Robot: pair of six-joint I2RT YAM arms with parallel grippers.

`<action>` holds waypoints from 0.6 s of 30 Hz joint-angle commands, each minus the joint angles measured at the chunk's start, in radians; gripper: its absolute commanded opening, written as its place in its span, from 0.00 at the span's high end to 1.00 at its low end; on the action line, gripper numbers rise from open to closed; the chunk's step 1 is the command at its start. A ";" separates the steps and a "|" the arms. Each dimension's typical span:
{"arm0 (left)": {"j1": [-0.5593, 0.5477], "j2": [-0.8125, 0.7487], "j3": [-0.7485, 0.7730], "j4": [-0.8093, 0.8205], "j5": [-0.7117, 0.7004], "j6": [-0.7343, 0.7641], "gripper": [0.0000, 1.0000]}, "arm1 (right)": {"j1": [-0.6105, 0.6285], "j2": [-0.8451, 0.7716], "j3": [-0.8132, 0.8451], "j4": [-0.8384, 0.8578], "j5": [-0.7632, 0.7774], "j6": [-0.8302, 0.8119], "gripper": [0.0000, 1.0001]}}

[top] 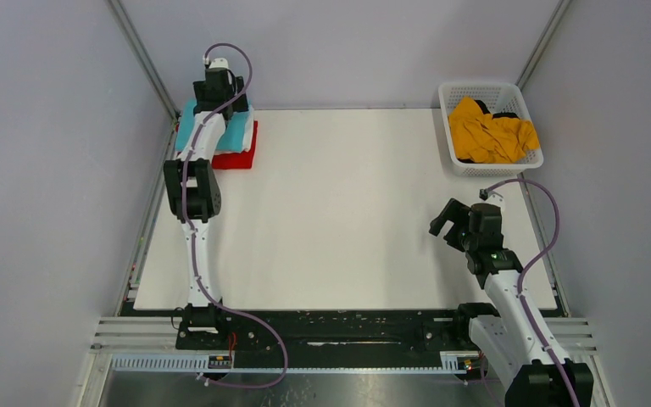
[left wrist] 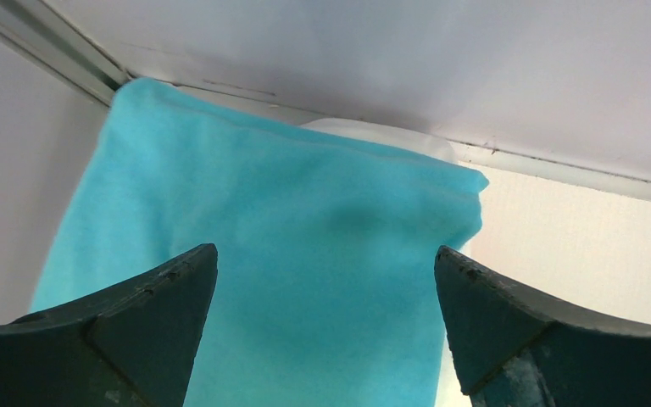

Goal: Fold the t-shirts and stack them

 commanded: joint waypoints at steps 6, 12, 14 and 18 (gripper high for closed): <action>0.017 0.119 0.136 0.038 0.038 -0.058 0.01 | -0.002 -0.003 0.014 0.033 0.010 0.001 0.01; 0.047 0.118 0.132 0.067 0.126 -0.135 0.01 | -0.002 -0.005 0.020 0.028 0.004 0.000 0.01; 0.049 0.089 0.112 0.068 0.148 -0.160 0.01 | -0.002 -0.018 0.017 0.027 0.009 0.000 0.01; 0.037 -0.040 0.036 0.084 0.165 -0.187 0.01 | -0.002 -0.048 0.016 0.018 0.010 0.006 0.01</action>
